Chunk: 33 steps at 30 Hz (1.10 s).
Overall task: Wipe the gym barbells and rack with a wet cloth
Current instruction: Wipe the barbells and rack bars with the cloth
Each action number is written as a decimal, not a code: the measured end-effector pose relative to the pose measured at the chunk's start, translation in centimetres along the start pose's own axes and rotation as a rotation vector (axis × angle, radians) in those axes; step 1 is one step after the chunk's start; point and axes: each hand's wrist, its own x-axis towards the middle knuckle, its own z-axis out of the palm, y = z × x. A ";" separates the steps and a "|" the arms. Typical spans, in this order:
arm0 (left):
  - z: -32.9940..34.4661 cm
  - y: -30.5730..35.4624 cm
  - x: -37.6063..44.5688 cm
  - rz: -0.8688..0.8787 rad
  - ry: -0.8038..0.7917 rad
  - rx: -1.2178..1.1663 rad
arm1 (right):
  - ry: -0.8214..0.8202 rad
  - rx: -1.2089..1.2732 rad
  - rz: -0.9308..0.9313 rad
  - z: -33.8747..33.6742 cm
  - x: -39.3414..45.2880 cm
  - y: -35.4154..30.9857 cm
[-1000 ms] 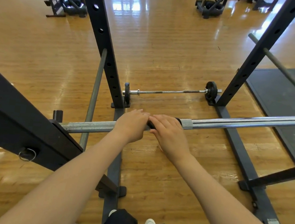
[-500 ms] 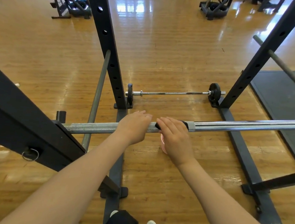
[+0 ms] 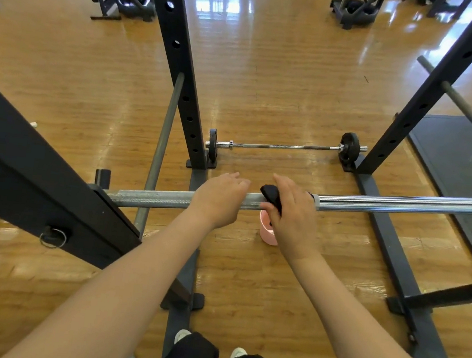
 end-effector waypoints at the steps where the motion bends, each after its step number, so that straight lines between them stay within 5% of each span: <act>1: 0.2 -0.1 0.1 0.010 0.017 0.009 | -0.044 -0.091 -0.045 -0.3 -0.4 0.7; 8: 1.0 -1.2 -1.9 -0.013 0.138 0.208 | -0.006 -0.196 -0.148 -0.6 -1.0 2.7; 13: 1.8 -3.4 -3.1 -0.069 0.235 0.227 | 0.150 -0.101 -0.022 0.1 0.3 0.3; 20: 2.4 -3.5 -2.7 -0.028 0.310 0.196 | 0.109 -0.033 0.043 -0.7 2.2 -0.8; 26: 1.1 -3.9 -3.5 -0.053 0.143 0.169 | 0.020 0.081 0.278 -1.0 2.6 -1.7; 33: 0.7 -9.4 -7.6 -0.340 0.094 0.254 | 0.014 0.130 0.376 -1.1 3.0 -1.6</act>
